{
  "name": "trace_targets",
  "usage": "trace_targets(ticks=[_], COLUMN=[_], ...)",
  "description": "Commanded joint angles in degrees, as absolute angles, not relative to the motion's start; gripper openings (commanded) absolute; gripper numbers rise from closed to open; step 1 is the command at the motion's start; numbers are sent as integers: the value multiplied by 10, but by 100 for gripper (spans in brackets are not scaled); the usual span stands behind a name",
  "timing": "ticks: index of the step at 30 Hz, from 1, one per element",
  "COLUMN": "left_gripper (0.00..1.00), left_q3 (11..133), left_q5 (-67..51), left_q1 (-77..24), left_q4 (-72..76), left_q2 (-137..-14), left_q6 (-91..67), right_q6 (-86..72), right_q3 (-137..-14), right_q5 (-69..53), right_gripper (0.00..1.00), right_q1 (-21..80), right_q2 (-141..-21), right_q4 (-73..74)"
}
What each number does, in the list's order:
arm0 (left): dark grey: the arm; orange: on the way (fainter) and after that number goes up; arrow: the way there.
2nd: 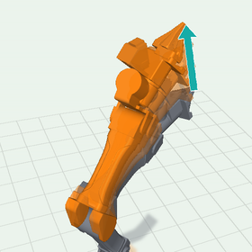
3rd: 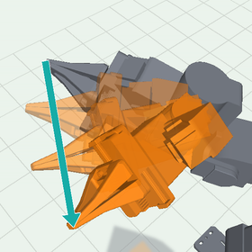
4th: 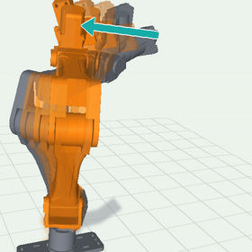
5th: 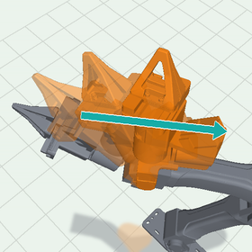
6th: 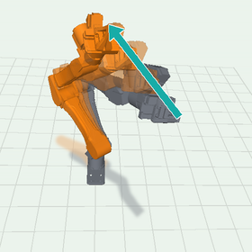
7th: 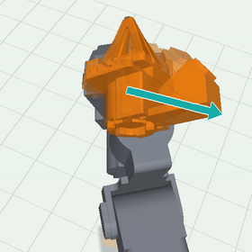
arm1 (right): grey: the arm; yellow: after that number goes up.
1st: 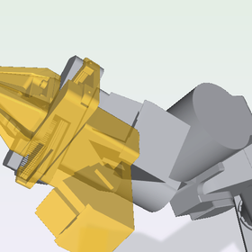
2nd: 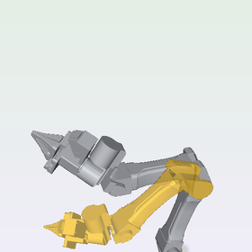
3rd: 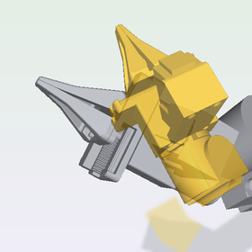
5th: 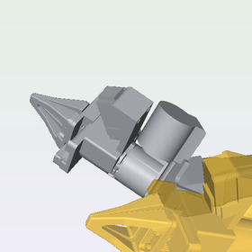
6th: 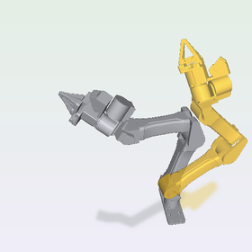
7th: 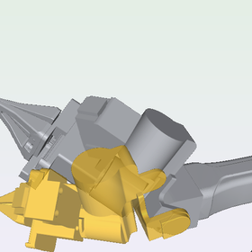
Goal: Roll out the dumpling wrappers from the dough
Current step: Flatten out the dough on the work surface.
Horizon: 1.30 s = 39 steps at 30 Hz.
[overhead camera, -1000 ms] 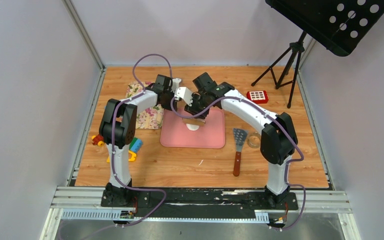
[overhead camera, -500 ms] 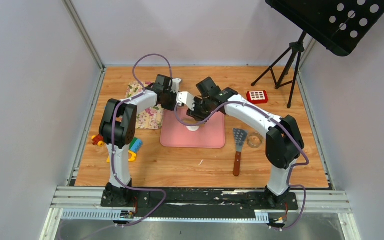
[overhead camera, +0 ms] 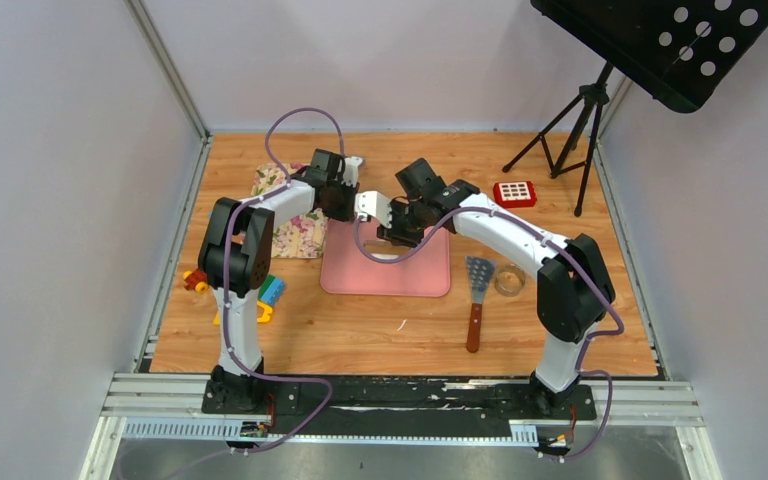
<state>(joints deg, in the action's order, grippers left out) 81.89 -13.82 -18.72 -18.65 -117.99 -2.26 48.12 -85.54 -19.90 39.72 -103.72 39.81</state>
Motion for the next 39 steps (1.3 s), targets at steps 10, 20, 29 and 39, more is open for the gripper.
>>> trace_targets(ticks=[10, 20, 29, 39], left_gripper=[0, 0, 0, 0], left_q3=[826, 826, 825, 825], left_q5=[-118, -118, -118, -118], left_q1=[-186, -186, -186, -186], left_q4=[-200, -199, -198, -199], left_q2=[-1194, -1194, -1195, -1196], left_q6=[-20, -20, -19, -19], right_q6=[499, 510, 521, 518], right_q3=[-835, -836, -837, -840], right_q5=[-239, -242, -244, -234], right_gripper=[0, 0, 0, 0], right_q1=[425, 429, 432, 434], right_q2=[-1039, -1040, -1038, -1044], right_q4=[509, 531, 546, 546])
